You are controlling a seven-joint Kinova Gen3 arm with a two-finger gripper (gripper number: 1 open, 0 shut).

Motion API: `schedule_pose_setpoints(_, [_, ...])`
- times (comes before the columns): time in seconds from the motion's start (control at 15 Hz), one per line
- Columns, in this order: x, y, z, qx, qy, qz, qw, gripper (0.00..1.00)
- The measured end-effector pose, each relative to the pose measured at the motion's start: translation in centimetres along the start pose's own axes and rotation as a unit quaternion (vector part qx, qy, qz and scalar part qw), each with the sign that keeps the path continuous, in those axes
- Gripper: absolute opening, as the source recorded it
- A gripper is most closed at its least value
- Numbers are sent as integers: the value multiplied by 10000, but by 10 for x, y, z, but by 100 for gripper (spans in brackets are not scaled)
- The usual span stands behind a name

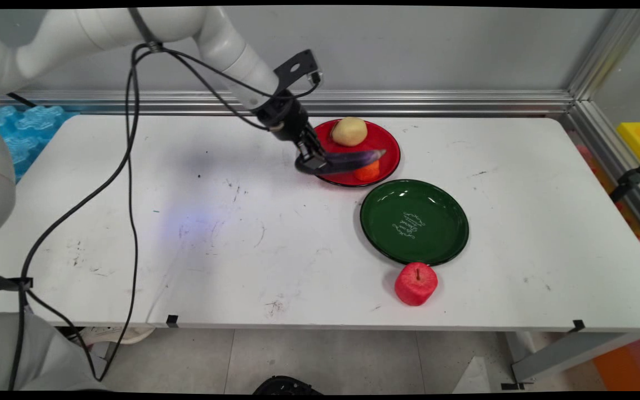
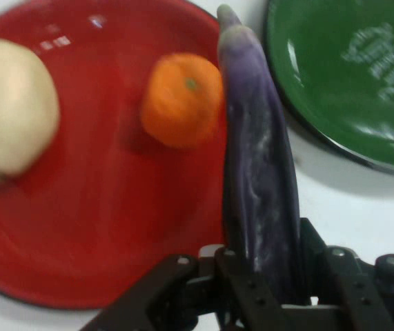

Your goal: Place the picked object on the table

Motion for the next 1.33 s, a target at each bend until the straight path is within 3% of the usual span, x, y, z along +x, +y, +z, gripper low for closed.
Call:
schedule_pose_setpoints(0.27, [-18, 24, -17, -148, -247, -83, 9996, 0])
schedule_pose_setpoints(0.73, [-46, 40, -29, -205, -571, -115, 9981, 0])
schedule_pose_setpoints(1.33, [-66, 38, -11, -36, -527, -88, 9986, 0])
